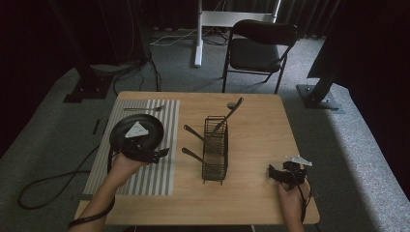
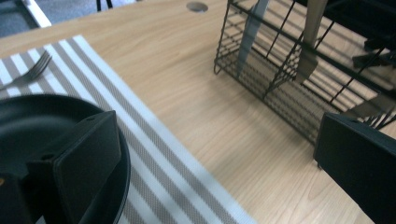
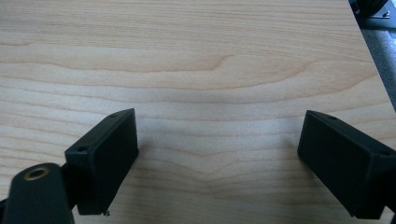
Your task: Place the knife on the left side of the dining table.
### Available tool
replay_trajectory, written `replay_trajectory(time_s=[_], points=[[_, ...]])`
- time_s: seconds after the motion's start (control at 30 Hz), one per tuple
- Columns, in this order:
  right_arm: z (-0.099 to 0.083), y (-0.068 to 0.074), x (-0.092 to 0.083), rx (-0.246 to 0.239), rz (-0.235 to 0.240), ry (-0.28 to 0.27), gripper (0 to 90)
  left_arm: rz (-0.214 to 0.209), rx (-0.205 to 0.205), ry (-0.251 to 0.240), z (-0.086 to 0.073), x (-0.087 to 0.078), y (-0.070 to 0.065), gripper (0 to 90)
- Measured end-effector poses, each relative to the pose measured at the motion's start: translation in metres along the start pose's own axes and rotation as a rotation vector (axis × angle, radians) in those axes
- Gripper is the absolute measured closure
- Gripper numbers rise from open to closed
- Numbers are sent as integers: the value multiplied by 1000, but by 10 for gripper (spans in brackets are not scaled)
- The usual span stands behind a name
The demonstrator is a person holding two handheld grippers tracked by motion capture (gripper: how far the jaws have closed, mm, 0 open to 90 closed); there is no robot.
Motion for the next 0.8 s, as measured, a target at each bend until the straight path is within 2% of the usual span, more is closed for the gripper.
replay_trajectory(time_s=[0.33, 0.53, 0.8], points=[[0, 0, 0, 3, 1, 0, 113, -22, 25, -30, 29, -4, -8, 10], [0, 0, 0, 0, 0, -1, 113, -28, 45, -27, 45, -1, -13, 10], [0, 0, 0, 1, 0, -1, 113, -48, 51, -39, 63, 0, -21, 10]])
Point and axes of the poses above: each handheld gripper's, and its own axes: x roughly forward along the jaws, z roughly out of its top, y roughly to its left, the point moved 8 cm from there along x, roughly forward along the jaws, and after that the axes turned 8 degrees about y, right-handed, at the moved point
